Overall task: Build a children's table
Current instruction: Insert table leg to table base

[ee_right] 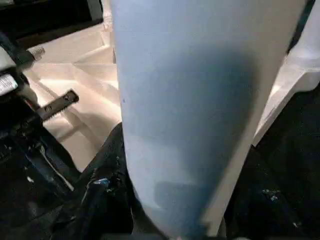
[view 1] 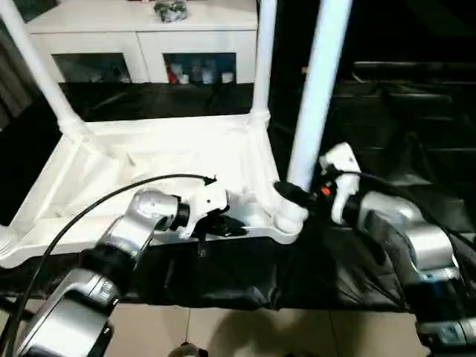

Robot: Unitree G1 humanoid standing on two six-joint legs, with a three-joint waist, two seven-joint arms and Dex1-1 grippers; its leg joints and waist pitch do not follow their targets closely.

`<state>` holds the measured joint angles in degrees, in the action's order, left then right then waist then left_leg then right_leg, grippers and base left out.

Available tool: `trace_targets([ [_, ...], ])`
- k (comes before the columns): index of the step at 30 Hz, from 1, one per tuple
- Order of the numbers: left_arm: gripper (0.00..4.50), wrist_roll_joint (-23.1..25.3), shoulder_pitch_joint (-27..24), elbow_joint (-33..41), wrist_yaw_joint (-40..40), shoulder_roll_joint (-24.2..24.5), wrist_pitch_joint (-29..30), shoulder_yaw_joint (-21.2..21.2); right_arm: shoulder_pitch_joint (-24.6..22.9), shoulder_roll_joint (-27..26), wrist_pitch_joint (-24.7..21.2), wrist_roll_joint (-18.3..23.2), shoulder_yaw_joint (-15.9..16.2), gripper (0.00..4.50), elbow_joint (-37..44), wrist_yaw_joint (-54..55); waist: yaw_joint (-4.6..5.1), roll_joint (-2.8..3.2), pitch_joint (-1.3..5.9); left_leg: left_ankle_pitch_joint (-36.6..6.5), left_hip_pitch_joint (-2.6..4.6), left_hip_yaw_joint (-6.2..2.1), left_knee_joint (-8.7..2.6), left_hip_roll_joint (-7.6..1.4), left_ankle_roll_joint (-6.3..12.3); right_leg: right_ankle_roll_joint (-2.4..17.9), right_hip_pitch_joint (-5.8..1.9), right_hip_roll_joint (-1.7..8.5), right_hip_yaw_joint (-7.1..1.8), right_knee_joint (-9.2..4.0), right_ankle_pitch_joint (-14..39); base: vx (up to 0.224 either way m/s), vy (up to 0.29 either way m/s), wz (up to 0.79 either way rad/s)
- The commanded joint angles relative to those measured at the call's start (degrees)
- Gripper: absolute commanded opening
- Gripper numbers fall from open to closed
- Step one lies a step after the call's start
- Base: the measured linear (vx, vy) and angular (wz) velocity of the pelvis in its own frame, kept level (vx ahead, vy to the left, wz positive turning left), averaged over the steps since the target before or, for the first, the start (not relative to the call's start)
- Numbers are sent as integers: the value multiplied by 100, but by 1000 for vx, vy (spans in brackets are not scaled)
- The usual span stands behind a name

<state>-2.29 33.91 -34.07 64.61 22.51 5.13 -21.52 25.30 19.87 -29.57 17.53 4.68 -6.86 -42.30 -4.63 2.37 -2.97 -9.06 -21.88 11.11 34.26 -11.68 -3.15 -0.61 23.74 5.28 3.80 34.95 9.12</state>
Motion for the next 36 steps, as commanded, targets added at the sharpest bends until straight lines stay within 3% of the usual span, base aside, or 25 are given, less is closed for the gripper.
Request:
trace_targets([
  [1,0,345,-225,-122,-442,229,620,116,75,-28,60,-15,12,191,-35,-52,-10,-106,321,-2219,110,-143,-449,-91,-194,546,-206,327,-164,-601,3454,0,0,0],
  [2,0,300,-344,197,-554,224,956,217,112,-64,74,-11,30,191,-97,-75,13,-140,324,-2267,100,-159,-468,-107,-225,509,-214,331,-151,-601,3504,0,0,0],
  [3,0,231,-478,569,-603,225,1206,281,154,-93,114,-28,60,191,-183,-101,23,-127,323,-2265,76,-180,-476,-100,-220,502,-226,334,-141,-596,3491,0,0,0],
  [4,0,156,-603,920,-626,226,1419,329,194,-121,153,-48,91,191,-267,-123,49,-200,320,-2273,56,-180,-488,-104,-220,479,-237,327,-128,-602,3503,-27,15,-18],
  [5,0,56,-716,1258,-592,223,1602,348,233,-147,194,-75,127,191,-359,-143,120,-145,297,-2414,29,-216,-511,-104,-246,462,-229,321,-95,-598,3608,-27,15,-18],
  [7,0,86,-758,1445,-681,232,1811,332,262,-154,233,-99,160,191,-422,-163,131,-132,335,-2447,93,-229,-490,-97,-252,533,-212,326,-112,-624,3391,0,0,0],
  [9,0,173,-799,1716,-864,255,2051,287,339,-169,284,-115,191,191,-534,-180,140,-156,336,-2402,79,-227,-519,-111,-223,691,-229,285,-115,-585,2905,0,0,0],
  [11,0,187,-807,1775,-882,258,2058,276,359,-174,294,-115,188,191,-561,-186,127,-176,323,-2472,133,-196,-494,-83,-178,766,-178,279,-142,-615,2883,0,0,0],
  [14,0,95,-904,2057,-822,229,2166,303,423,-200,364,-147,176,191,-695,-216,107,-182,330,-2424,141,-192,-496,-95,-183,837,-179,279,-160,-591,2738,0,0,0],
  [17,0,135,-957,2009,-810,163,1281,290,524,-247,508,-203,181,191,-959,-235,84,-205,345,-2315,118,-184,-488,-88,-141,877,-191,283,-176,-583,2550,0,0,0],
  [18,0,100,-946,1975,-822,131,1274,321,529,-250,514,-205,183,191,-969,-238,80,-201,351,-2277,121,-178,-490,-92,-144,897,-194,281,-184,-569,2463,0,0,0],
  [19,44,10,-912,1875,-845,51,1220,399,540,-261,530,-210,186,191,-994,-241,60,-199,361,-2182,126,-164,-486,-93,-137,949,-193,264,-195,-544,2248,0,0,0],
  [20,55,-4,-881,1811,-874,37,1225,414,550,-275,536,-214,180,191,-1007,-244,51,-205,365,-2094,117,-157,-485,-93,-126,1000,-208,262,-203,-521,2071,0,0,0],
  [25,67,49,-842,1625,-774,109,1121,326,606,-326,581,-192,152,191,-1083,-236,1,-230,373,-1879,110,-141,-480,-102,-79,1068,-225,264,-217,-478,1838,0,0,0],
  [27,67,43,-834,1504,-751,97,1044,367,637,-362,603,-156,135,191,-1126,-262,-15,-221,367,-1901,110,-140,-479,-97,-101,1056,-224,271,-219,-480,1916,0,0,0],
  [29,29,81,-812,1378,-721,129,924,366,654,-398,612,-138,133,191,-1146,-283,-31,-243,365,-1906,105,-141,-479,-89,-107,965,-227,277,-220,-495,2082,0,0,0],
  [30,28,88,-810,1356,-719,134,903,366,651,-404,609,-134,134,191,-1145,-292,-31,-283,362,-1902,100,-140,-486,-90,-97,941,-232,280,-218,-504,2130,0,0,0],
  [32,6,64,-795,1287,-686,143,903,371,645,-424,621,-145,135,191,-1163,-311,-33,-262,361,-1897,95,-154,-494,-96,-122,872,-233,290,-216,-503,2262,0,0,0],
  [36,6,21,-806,1278,-484,218,926,306,618,-425,631,-132,148,191,-1185,-357,-22,-273,353,-1982,109,-162,-502,-101,-151,845,-214,291,-213,-517,2381,0,0,0],
])
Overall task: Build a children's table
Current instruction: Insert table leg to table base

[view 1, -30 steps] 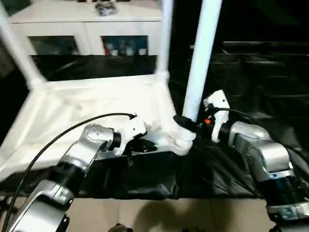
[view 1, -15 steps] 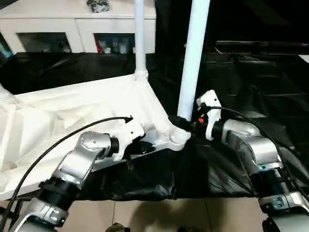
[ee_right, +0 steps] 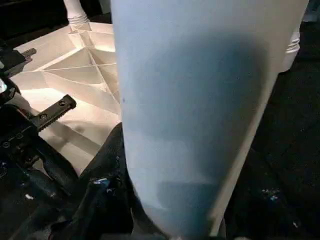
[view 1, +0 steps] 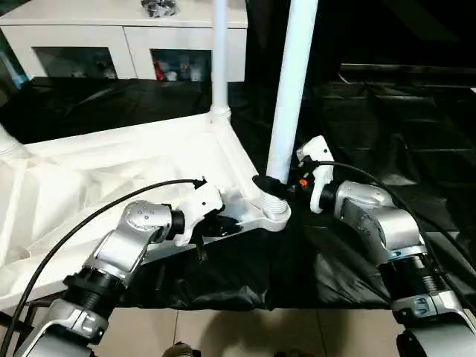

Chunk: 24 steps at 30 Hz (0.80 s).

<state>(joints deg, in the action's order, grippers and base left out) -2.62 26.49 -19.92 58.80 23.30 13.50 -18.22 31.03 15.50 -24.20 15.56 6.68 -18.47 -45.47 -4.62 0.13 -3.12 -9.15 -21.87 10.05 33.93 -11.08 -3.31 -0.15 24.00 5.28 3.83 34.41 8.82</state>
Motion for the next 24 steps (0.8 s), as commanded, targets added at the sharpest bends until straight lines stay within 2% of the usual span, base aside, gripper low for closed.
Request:
trace_targets([
  [1,6,49,-68,-121,150,160,82,-43,44,13,90,67,-51,191,-24,-49,-22,-59,367,-1983,107,-56,-470,-160,-138,791,-241,294,-217,-467,2442,0,0,0],
  [11,0,144,-38,-155,309,250,0,-167,19,-4,31,51,-20,191,-15,-153,-36,-74,374,-1922,109,-49,-475,-168,-140,857,-243,288,-224,-439,2231,0,0,0],
  [16,0,167,-11,-202,272,209,7,-178,-98,109,-177,121,92,191,158,-405,-53,-78,368,-1969,112,-51,-474,-170,-144,814,-243,294,-226,-459,2353,0,0,0],
  [24,0,44,0,-200,328,171,14,-96,-280,199,-279,103,13,191,311,-355,-50,-72,355,-2149,135,-64,-474,-163,-180,707,-217,297,-212,-510,2721,0,0,0],
])
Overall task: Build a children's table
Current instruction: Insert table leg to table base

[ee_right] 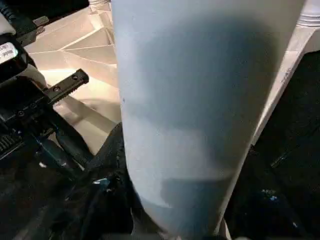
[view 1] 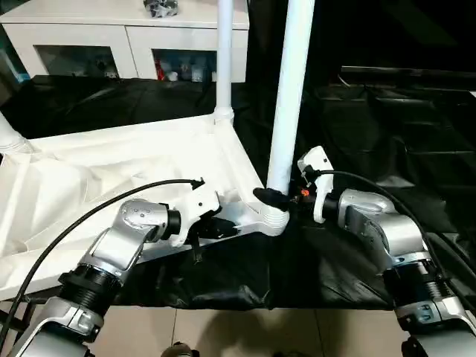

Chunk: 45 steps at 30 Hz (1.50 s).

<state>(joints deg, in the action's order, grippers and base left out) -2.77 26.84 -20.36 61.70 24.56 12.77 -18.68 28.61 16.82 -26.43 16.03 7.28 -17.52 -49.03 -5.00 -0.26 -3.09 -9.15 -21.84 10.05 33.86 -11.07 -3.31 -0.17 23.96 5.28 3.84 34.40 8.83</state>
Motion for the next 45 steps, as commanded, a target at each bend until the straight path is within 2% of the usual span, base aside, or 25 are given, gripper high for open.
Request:
trace_targets([
  [1,0,46,-32,-158,38,42,92,-41,-55,74,-66,57,-49,191,234,-10,-13,-32,351,-2164,132,-66,-469,-164,-181,702,-213,294,-212,-511,2731,0,0,0],
  [6,0,-77,-54,-55,173,61,119,8,-46,-48,99,-21,-69,191,-32,109,-1,-15,354,-2215,117,-76,-475,-160,-208,713,-215,299,-205,-509,2719,0,0,0],
  [8,0,-84,-44,-50,202,68,118,14,79,-226,253,-49,-131,191,-451,262,3,25,361,-2253,134,-79,-469,-160,-229,771,-198,307,-210,-508,2692,0,0,0],
  [14,0,-85,-18,-74,200,67,128,21,98,-370,395,-113,-129,191,-807,358,14,16,352,-2368,141,-83,-483,-166,-251,823,-207,292,-206,-501,2608,0,0,0],
  [18,0,-86,24,-139,155,43,103,50,-191,-381,204,175,-386,191,-645,333,0,28,354,-2359,148,-80,-484,-168,-236,833,-212,293,-212,-499,2563,0,0,0],
  [22,0,-65,64,-213,109,27,66,76,-515,-356,275,284,-502,191,-526,289,-11,40,355,-2361,149,-74,-491,-171,-224,847,-215,292,-217,-505,2482,0,0,0],
  [23,0,-51,83,-250,90,23,42,81,-664,-344,322,322,-547,191,-456,297,-23,71,355,-2407,161,-76,-491,-171,-235,841,-207,292,-218,-510,2505,0,0,0],
  [24,0,-41,102,-277,80,21,27,84,-738,-339,364,333,-577,191,-425,315,-22,57,354,-2423,164,-72,-493,-169,-233,827,-207,288,-217,-521,2520,0,0,0],
  [27,0,-9,151,-340,53,20,-10,86,-906,-360,460,407,-677,190,-319,319,-27,67,340,-2585,177,-84,-499,-156,-233,757,-203,292,-204,-556,2783,0,0,0],
  [28,0,2,182,-385,33,13,-38,96,-1003,-403,545,434,-749,190,-286,366,-32,102,337,-2627,187,-98,-513,-154,-238,719,-214,304,-195,-571,2918,0,0,0],
  [29,0,5,201,-413,21,4,-52,105,-1062,-443,600,465,-799,190,-280,395,-27,94,329,-2722,217,-100,-518,-160,-246,671,-196,312,-187,-616,3076,0,0,0],
  [32,0,17,240,-473,-11,-20,-74,123,-1167,-527,855,438,-890,190,-406,517,-11,95,317,-2879,229,-122,-522,-150,-268,578,-190,320,-165,-655,3383,0,0,0],
  [33,0,23,256,-498,-16,-28,-86,122,-1227,-566,1030,425,-928,190,-530,577,-14,126,317,-2915,242,-135,-524,-151,-276,554,-182,325,-163,-665,3468,0,0,0],
  [34,0,27,260,-504,-15,-29,-93,117,-1265,-579,1150,405,-931,190,-586,603,-3,114,313,-2965,239,-137,-526,-153,-273,531,-177,330,-154,-686,3539,0,0,0],
  [35,0,31,268,-518,-12,-28,-103,112,-1301,-595,1249,395,-940,190,-629,623,-8,141,312,-2996,252,-140,-521,-148,-276,521,-168,331,-148,-698,3582,0,0,0],
  [36,0,34,275,-530,-7,-27,-112,106,-1329,-606,1319,381,-948,190,-650,646,4,131,307,-3056,262,-145,-524,-146,-269,493,-166,324,-132,-720,3655,0,0,0],
  [39,0,37,309,-586,-2,-33,-146,99,-1398,-593,1487,320,-933,190,-677,648,18,140,312,-3116,255,-166,-563,-163,-265,520,-211,318,-109,-718,3509,0,0,0],
  [40,0,39,317,-600,-1,-34,-156,98,-1423,-568,1535,283,-902,190,-684,624,23,143,306,-3102,230,-171,-581,-161,-255,519,-229,319,-106,-718,3483,0,0,0],
  [41,0,40,325,-615,-1,-35,-166,99,-1449,-538,1583,240,-857,190,-680,587,24,150,299,-3162,252,-167,-574,-161,-256,507,-202,322,-111,-734,3546,0,0,0],
  [45,0,51,343,-671,7,-23,-211,98,-1495,-459,1770,148,-756,190,-677,530,27,136,286,-3209,283,-165,-551,-145,-234,431,-172,335,-100,-785,3823,0,0,0],
])
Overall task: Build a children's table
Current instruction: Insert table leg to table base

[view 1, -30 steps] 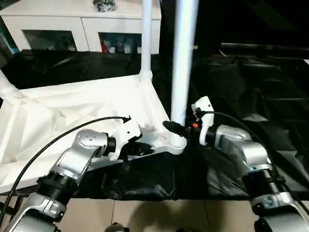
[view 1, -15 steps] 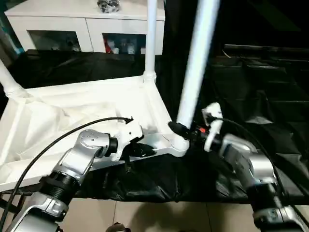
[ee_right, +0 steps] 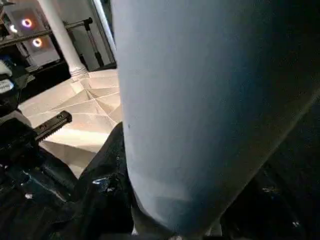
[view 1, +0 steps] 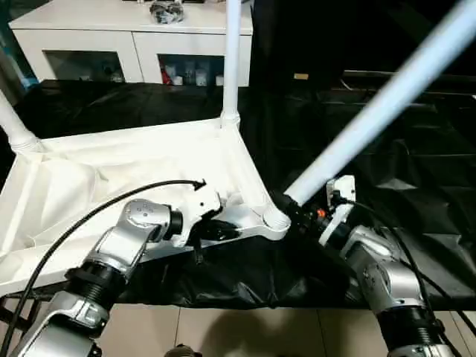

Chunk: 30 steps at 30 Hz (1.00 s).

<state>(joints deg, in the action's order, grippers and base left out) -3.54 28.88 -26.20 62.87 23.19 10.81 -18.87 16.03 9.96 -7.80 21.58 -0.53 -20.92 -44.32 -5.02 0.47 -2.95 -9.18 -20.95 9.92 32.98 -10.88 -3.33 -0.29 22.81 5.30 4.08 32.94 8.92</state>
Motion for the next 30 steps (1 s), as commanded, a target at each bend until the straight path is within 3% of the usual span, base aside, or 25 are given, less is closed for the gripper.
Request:
trace_targets([
  [1,0,129,139,-92,-107,117,-20,116,-232,255,-68,-432,42,190,-318,61,30,47,270,-3194,190,-152,-461,-164,-224,425,-57,334,-120,-645,3852,0,0,0],
  [4,0,129,133,-80,-107,125,-27,115,-175,354,-82,-529,125,190,-195,70,25,41,269,-3161,176,-155,-472,-168,-222,417,-60,328,-126,-631,3831,0,0,0],
  [9,0,149,114,-6,-100,165,-102,99,160,609,-282,-872,572,190,48,-33,35,8,265,-3111,161,-154,-467,-160,-206,364,-66,331,-125,-633,3931,0,0,0],
  [11,0,154,94,57,-79,188,-101,87,380,661,-497,-924,766,190,84,-153,44,-33,266,-3072,166,-148,-454,-153,-193,322,-54,335,-123,-642,4027,0,0,0],
  [13,0,171,87,79,-60,211,-119,70,457,685,-595,-962,857,190,82,-222,43,-14,252,-3090,166,-152,-452,-156,-192,295,-38,337,-113,-661,4091,0,0,0],
  [16,0,184,69,109,-34,249,-135,62,625,765,-755,-1088,1139,190,7,-469,48,-61,260,-3059,150,-168,-455,-158,-184,277,-62,344,-99,-633,4087,0,0,0],
  [17,0,188,60,126,-25,262,-134,59,666,789,-795,-1123,1219,190,-31,-551,49,-49,260,-3047,146,-164,-461,-164,-189,284,-58,348,-111,-635,4068,0,0,0],
  [20,0,198,43,157,-1,289,-133,47,737,826,-793,-1199,1352,190,-136,-705,48,-60,248,-3099,175,-155,-452,-169,-204,311,-20,343,-117,-645,4034,0,0,0],
  [22,0,203,2,260,64,348,-111,34,833,875,-740,-1283,1488,190,-338,-891,40,-103,252,-3104,168,-165,-457,-180,-186,326,-34,366,-113,-628,4054,0,0,0],
  [25,0,189,-22,374,120,407,-67,32,875,924,-723,-1309,1568,190,-410,-1028,45,-93,241,-3213,174,-165,-474,-191,-227,343,-22,350,-123,-635,3979,0,0,0],
  [26,0,171,-44,511,193,478,-15,26,891,968,-710,-1309,1625,190,-426,-1188,42,-109,180,-3328,164,-182,-503,-195,-222,323,-5,344,-124,-632,4020,0,0,0],
  [29,0,157,-60,627,271,550,9,23,919,998,-586,-1310,1695,190,-503,-1426,45,-105,170,-3387,166,-187,-524,-206,-233,341,-10,354,-140,-626,3970,0,0,0],
  [30,0,112,-54,676,413,598,-43,12,931,1028,-413,-1298,1758,190,-587,-1669,44,-74,118,-3462,167,-190,-537,-203,-237,340,20,351,-146,-640,3984,0,0,0],
])
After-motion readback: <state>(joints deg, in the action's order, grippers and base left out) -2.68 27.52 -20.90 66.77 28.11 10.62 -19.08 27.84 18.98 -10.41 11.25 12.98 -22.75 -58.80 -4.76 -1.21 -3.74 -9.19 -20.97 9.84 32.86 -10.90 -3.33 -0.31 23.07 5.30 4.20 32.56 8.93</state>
